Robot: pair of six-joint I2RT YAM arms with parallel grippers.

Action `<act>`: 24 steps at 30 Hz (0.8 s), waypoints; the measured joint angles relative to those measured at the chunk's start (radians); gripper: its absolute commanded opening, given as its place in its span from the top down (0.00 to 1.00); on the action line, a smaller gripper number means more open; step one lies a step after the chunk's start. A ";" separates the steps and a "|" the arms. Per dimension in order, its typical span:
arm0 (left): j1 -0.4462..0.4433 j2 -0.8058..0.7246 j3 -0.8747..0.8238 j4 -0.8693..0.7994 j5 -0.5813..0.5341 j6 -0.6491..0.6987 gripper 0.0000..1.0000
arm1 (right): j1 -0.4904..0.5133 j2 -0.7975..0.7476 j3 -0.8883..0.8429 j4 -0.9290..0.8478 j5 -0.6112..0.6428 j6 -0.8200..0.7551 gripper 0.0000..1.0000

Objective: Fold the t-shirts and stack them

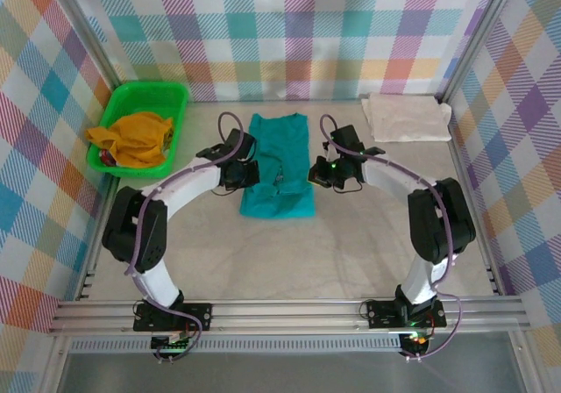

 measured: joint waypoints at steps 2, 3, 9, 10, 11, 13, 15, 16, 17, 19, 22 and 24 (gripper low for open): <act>0.002 0.036 0.026 -0.009 -0.001 0.010 1.00 | -0.009 0.026 0.018 -0.001 0.000 0.000 1.00; 0.003 0.047 0.033 -0.013 -0.001 0.015 1.00 | -0.013 0.035 0.023 -0.002 0.000 0.000 1.00; 0.019 0.081 0.072 -0.042 -0.017 0.034 1.00 | -0.038 0.083 0.053 -0.014 -0.015 0.000 1.00; 0.021 0.081 0.079 -0.042 -0.019 0.035 1.00 | -0.041 0.089 0.060 -0.014 -0.015 0.000 1.00; 0.024 0.082 0.086 -0.042 -0.021 0.037 1.00 | -0.044 0.094 0.068 -0.017 -0.016 0.000 1.00; 0.027 0.087 0.100 -0.042 -0.026 0.041 1.00 | -0.044 0.104 0.089 -0.023 -0.018 -0.003 1.00; 0.030 0.098 0.114 -0.042 -0.027 0.045 1.00 | -0.047 0.116 0.110 -0.025 -0.022 -0.007 1.00; 0.031 0.109 0.124 -0.043 -0.027 0.046 1.00 | -0.048 0.123 0.121 -0.025 -0.024 -0.008 1.00; 0.032 0.121 0.135 -0.045 -0.027 0.048 1.00 | -0.048 0.131 0.132 -0.025 -0.025 -0.008 1.00; 0.033 0.147 0.156 -0.046 -0.032 0.052 1.00 | -0.049 0.150 0.155 -0.032 -0.031 -0.008 1.00; 0.036 0.175 0.170 -0.049 -0.035 0.053 1.00 | -0.049 0.192 0.195 -0.034 -0.040 -0.008 1.00; 0.040 0.198 0.189 -0.056 -0.036 0.056 1.00 | -0.049 0.211 0.205 -0.037 -0.040 -0.008 1.00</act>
